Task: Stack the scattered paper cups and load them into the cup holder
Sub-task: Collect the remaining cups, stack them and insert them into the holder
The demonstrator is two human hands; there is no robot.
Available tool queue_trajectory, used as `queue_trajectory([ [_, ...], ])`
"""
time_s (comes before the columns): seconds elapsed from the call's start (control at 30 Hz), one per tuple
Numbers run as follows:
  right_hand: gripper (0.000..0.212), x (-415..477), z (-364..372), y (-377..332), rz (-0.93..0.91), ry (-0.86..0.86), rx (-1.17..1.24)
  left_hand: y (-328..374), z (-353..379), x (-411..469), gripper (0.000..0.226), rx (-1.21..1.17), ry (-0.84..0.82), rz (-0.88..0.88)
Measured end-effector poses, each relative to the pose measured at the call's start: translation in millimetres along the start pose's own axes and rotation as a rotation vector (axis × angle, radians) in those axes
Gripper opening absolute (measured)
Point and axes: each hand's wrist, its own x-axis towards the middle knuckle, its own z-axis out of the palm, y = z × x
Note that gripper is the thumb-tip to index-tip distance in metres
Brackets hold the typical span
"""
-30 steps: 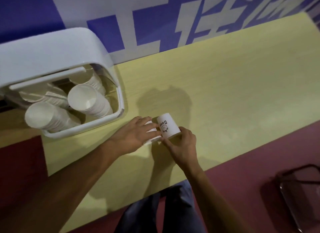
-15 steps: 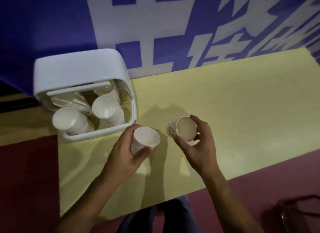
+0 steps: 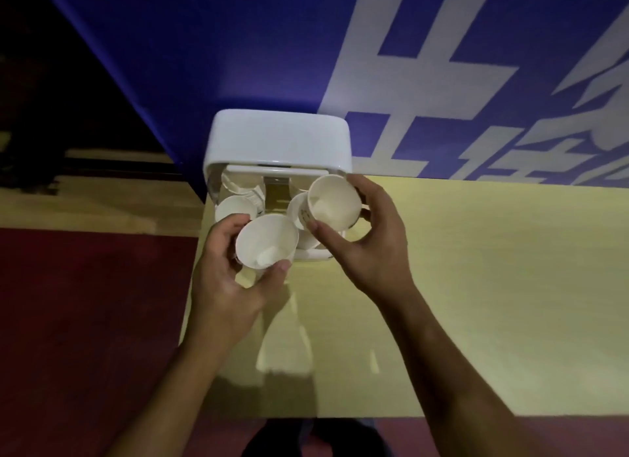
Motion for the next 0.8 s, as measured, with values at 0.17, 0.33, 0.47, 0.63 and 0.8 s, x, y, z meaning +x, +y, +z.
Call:
queue_trajectory([
  [0.17, 0.078, 11, 23, 12, -0.004, -0.04, -0.06, 2, -6, 4, 0.064, -0.028, 0.051, -0.002],
  [0.33, 0.076, 15, 37, 29, 0.048, -0.092, -0.097, 4, -9, 5, 0.062, -0.057, 0.075, -0.011],
  [0.47, 0.073, 16, 50, 39, 0.088, -0.103, -0.106, 0, -11, 8, 0.06, -0.022, 0.087, -0.003],
  [0.63, 0.074, 11, 60, 51, 0.098, -0.082, -0.123, 0, -11, 12, 0.058, 0.024, 0.088, -0.01],
  [0.8, 0.079, 9, 57, 52, 0.099, -0.106, -0.13, 1, -6, 17, 0.059, 0.007, 0.076, -0.021],
])
